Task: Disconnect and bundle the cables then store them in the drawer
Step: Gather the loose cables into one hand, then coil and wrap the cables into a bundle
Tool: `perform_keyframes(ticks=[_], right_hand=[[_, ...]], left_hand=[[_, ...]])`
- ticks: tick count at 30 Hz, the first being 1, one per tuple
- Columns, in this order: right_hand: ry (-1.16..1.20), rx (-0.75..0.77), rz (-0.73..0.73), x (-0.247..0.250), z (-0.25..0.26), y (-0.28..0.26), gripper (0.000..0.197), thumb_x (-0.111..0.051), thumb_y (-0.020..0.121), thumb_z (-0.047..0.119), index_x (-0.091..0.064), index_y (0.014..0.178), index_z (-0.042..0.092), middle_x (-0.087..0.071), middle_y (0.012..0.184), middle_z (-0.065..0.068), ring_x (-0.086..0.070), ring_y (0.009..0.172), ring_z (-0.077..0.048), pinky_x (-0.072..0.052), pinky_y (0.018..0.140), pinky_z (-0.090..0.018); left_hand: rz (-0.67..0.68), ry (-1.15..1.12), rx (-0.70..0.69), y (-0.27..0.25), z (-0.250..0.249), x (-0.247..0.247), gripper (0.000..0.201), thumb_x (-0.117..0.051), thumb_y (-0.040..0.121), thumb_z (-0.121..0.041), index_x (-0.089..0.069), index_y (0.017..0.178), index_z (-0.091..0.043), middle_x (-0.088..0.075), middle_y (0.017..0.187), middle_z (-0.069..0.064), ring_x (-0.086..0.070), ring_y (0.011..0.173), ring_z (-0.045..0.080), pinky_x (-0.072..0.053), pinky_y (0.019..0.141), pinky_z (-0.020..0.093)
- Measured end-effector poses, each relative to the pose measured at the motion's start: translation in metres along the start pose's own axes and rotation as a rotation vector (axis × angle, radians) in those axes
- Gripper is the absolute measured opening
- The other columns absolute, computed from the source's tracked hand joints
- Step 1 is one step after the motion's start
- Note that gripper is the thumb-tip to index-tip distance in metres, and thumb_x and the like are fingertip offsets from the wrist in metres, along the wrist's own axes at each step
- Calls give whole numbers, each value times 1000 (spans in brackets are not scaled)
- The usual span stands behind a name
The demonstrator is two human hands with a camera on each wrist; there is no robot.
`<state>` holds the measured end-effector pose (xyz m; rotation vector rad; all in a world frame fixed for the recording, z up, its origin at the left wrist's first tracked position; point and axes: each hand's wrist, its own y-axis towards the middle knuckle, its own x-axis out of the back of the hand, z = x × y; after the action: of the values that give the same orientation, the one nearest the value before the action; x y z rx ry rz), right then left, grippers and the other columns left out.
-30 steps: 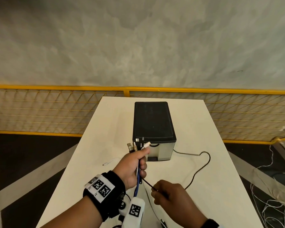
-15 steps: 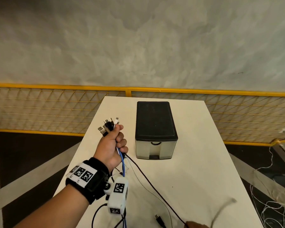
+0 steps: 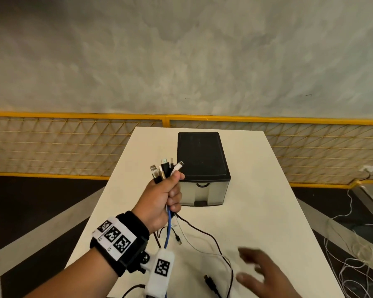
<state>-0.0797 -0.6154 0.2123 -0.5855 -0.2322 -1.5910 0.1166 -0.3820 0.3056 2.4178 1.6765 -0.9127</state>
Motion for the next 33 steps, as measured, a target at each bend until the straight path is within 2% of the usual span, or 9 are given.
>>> perform_keyframes(ticks=[4,6,11,17,22,25,27,29,33], right_hand=[[46,161,79,-24,80,52,90,-70,60,77,-39,138,44,-47,137,31,-41,128,15,-34,105,-14],[172,201,141,-36,110,75,81,-85,63,48,-43,131,38,-55,121,25,-50,113,13,-41,96,-12],[619,168,326,-54,130,95,77,-78,67,-10,-44,131,16,-62,112,-10,-64,108,-24,-55,92,-47],[484,116,263,-58,127,98,35,-61,82,12,-56,117,13,-59,62,-1,-57,52,-18,-55,75,-50],[351,142,201,-57,136,98,14,-52,92,22,-62,85,27,-46,53,3,-47,46,-12,-52,52,-34],[329,142,216,-56,141,95,14,-54,92,18,-63,83,23,-47,53,5,-47,44,-13,-48,47,-29],[349,132,277,-54,144,93,11,-59,87,13,-64,80,21,-49,52,7,-48,42,-13,-50,50,-30],[385,96,363,-49,142,91,9,-62,81,9,-65,80,18,-52,51,5,-51,40,-13,-54,58,-35],[212,-44,523,-47,103,76,9,-65,78,11,-70,80,19,-61,62,-11,-59,51,-22,-53,65,-36]], left_hand=[[96,70,28,-11,19,-26,17,-55,97,-24,-61,91,-9,-32,53,-2,-28,40,7,-26,41,20],[105,85,-2,-13,24,-34,19,-57,95,-25,-61,92,-6,-35,54,1,-32,42,10,-31,42,22],[54,30,-30,-12,13,-32,23,-63,89,-30,-65,84,-8,-49,62,5,-46,51,15,-41,47,26],[19,186,-114,-11,-6,-26,22,-54,97,-24,-63,82,-10,-57,69,2,-60,71,17,-51,62,33],[4,698,-414,-9,-11,-26,19,-76,80,-20,-62,71,-11,-66,78,-1,-64,75,13,-51,67,19],[45,468,-310,-4,-17,-25,25,-76,78,-16,-61,59,-22,-67,77,0,-70,86,18,-56,82,27],[56,147,-147,-6,-16,-32,33,-66,90,-22,-54,60,-18,-52,58,1,-66,61,20,-57,72,36],[46,-22,-63,-5,-22,-38,39,-57,94,-32,-46,60,-18,-36,48,-3,-42,41,10,-47,50,28],[34,-140,-158,3,-74,-38,41,-51,97,-39,-45,60,-24,-28,43,-7,-25,33,3,-21,35,17]])
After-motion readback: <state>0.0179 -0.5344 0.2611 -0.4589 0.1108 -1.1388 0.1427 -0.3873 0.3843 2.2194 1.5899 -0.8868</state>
